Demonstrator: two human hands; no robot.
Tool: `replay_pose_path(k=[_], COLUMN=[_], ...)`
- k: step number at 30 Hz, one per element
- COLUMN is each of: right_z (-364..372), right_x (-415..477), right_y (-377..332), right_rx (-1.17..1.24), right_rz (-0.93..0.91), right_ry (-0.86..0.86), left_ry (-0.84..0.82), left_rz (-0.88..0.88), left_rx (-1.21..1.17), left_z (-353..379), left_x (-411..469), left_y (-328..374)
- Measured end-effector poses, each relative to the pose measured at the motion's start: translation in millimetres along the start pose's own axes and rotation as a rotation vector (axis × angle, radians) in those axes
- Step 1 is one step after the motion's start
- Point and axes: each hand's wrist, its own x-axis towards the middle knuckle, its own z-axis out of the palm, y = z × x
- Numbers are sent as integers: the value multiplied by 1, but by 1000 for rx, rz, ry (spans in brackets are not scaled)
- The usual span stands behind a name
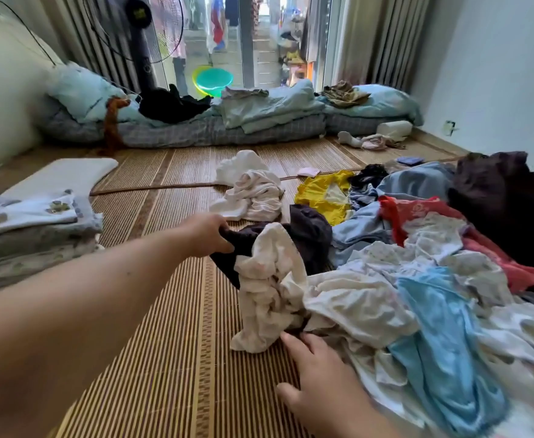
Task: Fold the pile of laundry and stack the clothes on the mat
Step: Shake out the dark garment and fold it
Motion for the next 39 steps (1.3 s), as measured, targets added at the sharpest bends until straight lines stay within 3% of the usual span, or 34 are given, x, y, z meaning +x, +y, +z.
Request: replay_pose_path(k=[7, 9, 11, 14, 17, 21, 26, 28, 32, 35, 37, 39], right_z=[-9, -11, -17, -32, -55, -102, -178, -211, -261, -284, -292, -292], right_x=[-15, -26, -39, -52, -53, -57, -78, -87, -110, -125, -131, -133], right_y=[-6, -17, -41, -91, -131, -157, -195, -210, -234, -243, -242, -239], right_rx=[57, 124, 334, 798, 958, 840, 860, 868, 728, 501, 254, 145], right_rz=[-8, -94, -209, -340, -236, -140, -254, -284, -337, -307, -268, -265], right_ry=[85, 213, 336, 254, 315, 428, 477, 503, 611, 693, 726, 720], left_ry=[207, 212, 210, 173, 121, 97, 346, 383, 371, 478, 545, 552], left_rz=[12, -13, -46, -47, -20, 29, 104, 179, 252, 181, 78, -8], left_rx=[-302, -470, -618, -776, -840, -695, 227, 450, 496, 561, 365, -1], left_z=[-113, -133, -146, -155, -163, -176, -189, -194, -213, -233, -247, -255], left_x=[-79, -106, -133, -167, -198, -235, -269, -278, -293, -296, -299, -299], left_y=[27, 35, 41, 48, 50, 37, 8, -1, -18, -27, -31, -36])
